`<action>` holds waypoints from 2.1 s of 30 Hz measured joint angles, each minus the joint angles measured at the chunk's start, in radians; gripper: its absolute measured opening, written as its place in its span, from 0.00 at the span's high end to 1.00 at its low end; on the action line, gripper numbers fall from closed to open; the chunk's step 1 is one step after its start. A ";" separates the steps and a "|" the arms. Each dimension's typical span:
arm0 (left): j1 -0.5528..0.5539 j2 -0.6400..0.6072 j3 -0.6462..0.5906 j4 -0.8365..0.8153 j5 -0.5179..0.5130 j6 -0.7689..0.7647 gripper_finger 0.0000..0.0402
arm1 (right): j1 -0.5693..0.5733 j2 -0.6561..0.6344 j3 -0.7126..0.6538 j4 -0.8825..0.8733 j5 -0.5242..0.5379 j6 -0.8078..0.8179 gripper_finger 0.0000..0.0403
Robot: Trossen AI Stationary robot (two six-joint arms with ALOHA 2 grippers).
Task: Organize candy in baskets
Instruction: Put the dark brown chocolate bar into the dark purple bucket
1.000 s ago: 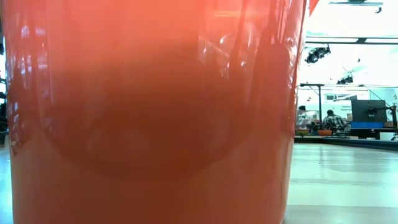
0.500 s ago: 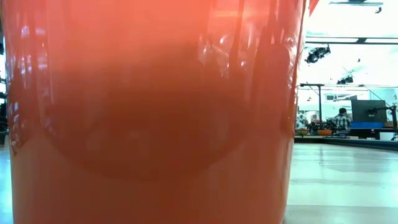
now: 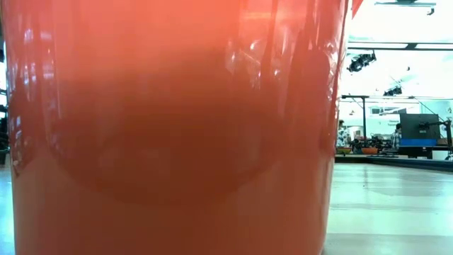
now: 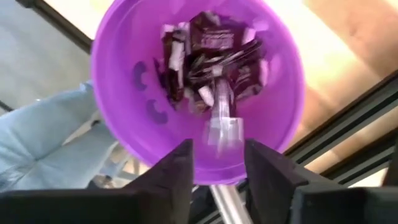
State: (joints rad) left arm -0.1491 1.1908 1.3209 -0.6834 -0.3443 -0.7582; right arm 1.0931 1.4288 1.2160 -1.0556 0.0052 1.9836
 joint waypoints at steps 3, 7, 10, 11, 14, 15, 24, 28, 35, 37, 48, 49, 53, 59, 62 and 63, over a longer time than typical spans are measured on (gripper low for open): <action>-0.010 0.000 0.000 -0.001 0.005 0.000 0.51 | 0.000 0.000 0.000 -0.019 0.000 -0.018 0.62; -0.011 0.000 0.000 -0.002 0.023 0.000 0.51 | 0.000 0.000 0.000 -0.021 0.001 -0.021 0.61; -0.011 0.000 0.000 -0.011 0.052 -0.012 0.51 | 0.000 0.000 0.000 -0.025 0.036 -0.021 0.61; -0.011 0.000 0.000 -0.015 0.078 -0.015 0.51 | 0.000 0.000 0.000 -0.029 0.055 -0.021 0.61; -0.007 0.000 0.000 -0.052 0.167 -0.029 0.52 | -0.007 0.000 0.000 -0.035 0.100 0.033 0.61; -0.007 0.000 0.000 -0.084 0.188 -0.038 0.52 | -0.015 0.000 0.000 -0.037 0.099 0.055 0.61; -0.077 0.000 0.000 -0.420 0.346 0.008 0.60 | -0.172 -0.003 0.000 0.019 0.091 0.003 0.61; -0.134 0.020 0.002 -0.635 0.303 0.083 0.63 | -0.289 -0.003 0.000 0.022 0.092 -0.119 0.61; -0.204 0.051 -0.092 -0.852 0.152 0.140 0.66 | -0.477 -0.003 0.000 0.034 0.093 -0.311 0.61; -0.206 0.044 -0.153 -0.828 0.154 0.150 0.65 | -0.520 -0.003 0.000 0.039 0.093 -0.359 0.61; -0.155 0.032 -0.492 -0.567 0.195 0.051 0.65 | -0.658 -0.003 0.000 0.088 0.013 -0.584 0.61; -0.148 0.032 -0.511 -0.533 0.201 0.043 0.65 | -0.665 -0.003 0.000 0.087 0.000 -0.605 0.61; -0.118 0.032 -0.573 -0.442 0.211 0.006 0.65 | -0.683 -0.003 0.000 0.087 -0.063 -0.682 0.61; -0.060 0.032 -0.633 -0.413 0.223 -0.078 0.65 | -0.694 -0.003 0.000 0.085 -0.093 -0.765 0.61; -0.031 0.032 -0.650 -0.406 0.243 -0.078 0.65 | -0.695 -0.003 0.000 0.085 -0.093 -0.779 0.61; -0.024 0.032 -0.656 -0.402 0.253 -0.078 0.65 | -0.695 -0.003 0.000 0.085 -0.093 -0.779 0.61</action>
State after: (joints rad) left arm -0.1727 1.2228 0.6653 -1.0856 -0.0911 -0.8358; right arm 0.3985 1.4254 1.2160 -0.9707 -0.0880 1.2041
